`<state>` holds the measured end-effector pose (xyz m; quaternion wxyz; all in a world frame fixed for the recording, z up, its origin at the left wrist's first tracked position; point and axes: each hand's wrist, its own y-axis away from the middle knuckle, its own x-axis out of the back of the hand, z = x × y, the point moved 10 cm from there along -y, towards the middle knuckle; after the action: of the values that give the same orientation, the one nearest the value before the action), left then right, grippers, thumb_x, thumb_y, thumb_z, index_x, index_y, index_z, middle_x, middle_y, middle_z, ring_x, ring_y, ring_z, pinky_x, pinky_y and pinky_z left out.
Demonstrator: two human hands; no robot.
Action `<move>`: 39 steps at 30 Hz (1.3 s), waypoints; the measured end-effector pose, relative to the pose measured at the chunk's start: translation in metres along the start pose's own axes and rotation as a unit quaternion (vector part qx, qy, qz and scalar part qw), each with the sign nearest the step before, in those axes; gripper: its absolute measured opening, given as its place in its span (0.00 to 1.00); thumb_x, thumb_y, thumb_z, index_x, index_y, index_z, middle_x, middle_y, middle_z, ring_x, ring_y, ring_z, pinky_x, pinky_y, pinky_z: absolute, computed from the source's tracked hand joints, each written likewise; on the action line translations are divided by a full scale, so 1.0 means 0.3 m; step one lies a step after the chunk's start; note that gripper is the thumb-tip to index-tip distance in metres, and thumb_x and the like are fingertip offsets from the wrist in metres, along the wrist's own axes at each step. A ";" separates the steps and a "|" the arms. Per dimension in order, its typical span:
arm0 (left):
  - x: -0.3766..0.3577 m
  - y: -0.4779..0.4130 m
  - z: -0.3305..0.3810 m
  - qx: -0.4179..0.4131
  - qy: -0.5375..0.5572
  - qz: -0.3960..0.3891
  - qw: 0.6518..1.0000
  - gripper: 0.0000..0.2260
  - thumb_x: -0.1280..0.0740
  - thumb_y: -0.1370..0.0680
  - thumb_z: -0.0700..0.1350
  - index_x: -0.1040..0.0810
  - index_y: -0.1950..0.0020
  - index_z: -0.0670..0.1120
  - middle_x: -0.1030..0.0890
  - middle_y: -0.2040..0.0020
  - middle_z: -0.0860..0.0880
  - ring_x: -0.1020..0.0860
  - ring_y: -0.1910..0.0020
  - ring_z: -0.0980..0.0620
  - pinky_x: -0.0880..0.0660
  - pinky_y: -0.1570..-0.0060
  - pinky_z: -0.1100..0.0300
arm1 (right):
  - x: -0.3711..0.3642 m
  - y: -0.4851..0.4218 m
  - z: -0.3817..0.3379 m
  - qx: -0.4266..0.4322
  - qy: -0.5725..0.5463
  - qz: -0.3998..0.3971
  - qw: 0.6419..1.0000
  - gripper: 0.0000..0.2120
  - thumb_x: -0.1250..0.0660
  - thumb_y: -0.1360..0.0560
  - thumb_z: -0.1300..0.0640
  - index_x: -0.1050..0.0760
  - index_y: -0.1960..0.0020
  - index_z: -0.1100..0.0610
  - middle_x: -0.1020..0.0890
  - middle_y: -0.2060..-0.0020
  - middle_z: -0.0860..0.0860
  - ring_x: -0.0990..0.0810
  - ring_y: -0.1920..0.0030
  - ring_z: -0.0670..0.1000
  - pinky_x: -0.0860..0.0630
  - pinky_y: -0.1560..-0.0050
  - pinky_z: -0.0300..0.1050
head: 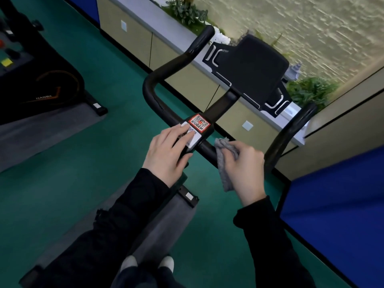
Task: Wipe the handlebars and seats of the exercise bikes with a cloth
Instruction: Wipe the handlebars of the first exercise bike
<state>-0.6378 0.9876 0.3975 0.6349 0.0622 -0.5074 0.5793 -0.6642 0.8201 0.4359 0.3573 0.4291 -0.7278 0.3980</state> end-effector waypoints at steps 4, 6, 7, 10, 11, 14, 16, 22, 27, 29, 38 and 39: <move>-0.008 0.001 -0.006 -0.005 0.005 0.004 1.000 0.22 0.28 0.28 0.42 0.25 0.36 0.42 0.25 0.36 0.45 0.29 0.37 0.44 0.30 0.45 0.48 | -0.072 -0.075 -0.044 0.002 -0.001 -0.047 0.999 0.09 0.34 0.24 0.58 0.19 0.46 0.57 0.15 0.55 0.57 0.18 0.52 0.58 0.24 0.48 0.47; -0.009 0.002 -0.009 -0.006 0.011 0.010 1.000 0.21 0.28 0.28 0.43 0.25 0.36 0.42 0.25 0.36 0.46 0.30 0.37 0.45 0.30 0.45 0.48 | -0.089 -0.099 -0.017 0.002 0.005 -0.087 0.996 0.08 0.34 0.24 0.57 0.19 0.47 0.56 0.15 0.55 0.56 0.18 0.53 0.56 0.23 0.48 0.46; -0.008 0.002 -0.009 -0.008 0.015 0.015 1.000 0.20 0.30 0.27 0.44 0.25 0.36 0.42 0.24 0.36 0.46 0.30 0.37 0.46 0.30 0.45 0.48 | -0.092 -0.105 0.009 0.002 0.011 -0.113 0.993 0.08 0.33 0.24 0.57 0.18 0.48 0.56 0.15 0.56 0.55 0.19 0.55 0.53 0.23 0.50 0.44; -0.009 0.002 -0.011 -0.011 0.020 0.021 1.000 0.19 0.37 0.26 0.48 0.24 0.37 0.42 0.24 0.37 0.45 0.32 0.37 0.47 0.30 0.46 0.49 | -0.085 -0.111 0.078 -0.007 0.010 -0.179 0.984 0.06 0.31 0.25 0.56 0.17 0.51 0.56 0.19 0.63 0.47 0.25 0.64 0.37 0.33 0.62 0.21; -0.011 0.002 -0.013 -0.010 0.021 0.022 0.999 0.20 0.38 0.26 0.49 0.24 0.37 0.42 0.24 0.38 0.45 0.32 0.37 0.48 0.30 0.46 0.49 | -0.089 -0.117 0.088 -0.015 -0.002 -0.191 0.982 0.06 0.31 0.25 0.56 0.17 0.52 0.56 0.20 0.65 0.46 0.27 0.65 0.34 0.35 0.65 0.20; -0.011 0.002 -0.020 -0.008 0.026 0.029 0.999 0.20 0.37 0.26 0.48 0.25 0.37 0.42 0.24 0.38 0.45 0.32 0.37 0.48 0.31 0.45 0.50 | -0.140 -0.154 0.066 -0.024 -0.019 -0.215 0.976 0.04 0.31 0.25 0.56 0.18 0.53 0.55 0.19 0.61 0.49 0.25 0.62 0.39 0.35 0.63 0.26; -0.012 0.001 -0.022 -0.013 0.026 0.032 0.999 0.20 0.36 0.27 0.48 0.25 0.37 0.42 0.24 0.37 0.45 0.32 0.37 0.47 0.30 0.46 0.50 | -0.168 -0.168 0.049 -0.034 -0.029 -0.221 0.974 0.03 0.31 0.25 0.56 0.20 0.52 0.54 0.19 0.58 0.50 0.21 0.56 0.46 0.33 0.57 0.33; -0.009 0.003 -0.023 -0.017 0.035 0.045 0.998 0.20 0.35 0.27 0.48 0.24 0.37 0.43 0.24 0.37 0.46 0.31 0.37 0.48 0.31 0.46 0.50 | -0.070 -0.082 0.057 0.004 -0.046 -0.112 0.993 0.02 0.32 0.25 0.55 0.24 0.54 0.51 0.17 0.60 0.51 0.20 0.58 0.51 0.28 0.60 0.35; -0.011 0.003 -0.030 -0.022 0.037 0.037 0.998 0.20 0.35 0.26 0.49 0.25 0.36 0.43 0.24 0.37 0.46 0.32 0.37 0.48 0.32 0.44 0.51 | -0.034 -0.019 0.012 0.037 -0.010 -0.061 0.997 0.10 0.31 0.25 0.50 0.20 0.54 0.57 0.16 0.60 0.52 0.18 0.58 0.51 0.22 0.53 0.46; -0.011 0.002 -0.033 -0.026 0.040 0.035 0.998 0.20 0.34 0.26 0.48 0.25 0.36 0.43 0.24 0.37 0.47 0.32 0.36 0.48 0.32 0.44 0.51 | -0.022 -0.008 0.000 0.050 0.005 -0.046 0.998 0.10 0.29 0.26 0.51 0.20 0.53 0.59 0.15 0.59 0.52 0.18 0.57 0.52 0.22 0.54 0.46; -0.020 0.001 -0.046 -0.020 0.060 0.039 0.997 0.23 0.25 0.30 0.44 0.24 0.36 0.44 0.24 0.36 0.48 0.32 0.37 0.48 0.35 0.44 0.55 | -0.032 0.028 -0.080 0.030 -0.089 0.097 0.991 0.03 0.28 0.30 0.64 0.19 0.56 0.61 0.18 0.59 0.55 0.19 0.59 0.51 0.25 0.54 0.40; -0.023 0.000 -0.048 -0.020 0.064 0.038 0.997 0.23 0.25 0.30 0.44 0.24 0.36 0.44 0.24 0.37 0.48 0.32 0.37 0.48 0.37 0.43 0.56 | -0.038 0.036 -0.094 0.034 -0.103 0.110 0.988 0.03 0.28 0.30 0.65 0.19 0.55 0.61 0.18 0.59 0.55 0.20 0.59 0.51 0.26 0.54 0.38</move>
<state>-0.6282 0.9924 0.3856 0.6448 -0.0069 -0.4790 0.5956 -0.6647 0.8523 0.4351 0.2199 0.3966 -0.7896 0.4133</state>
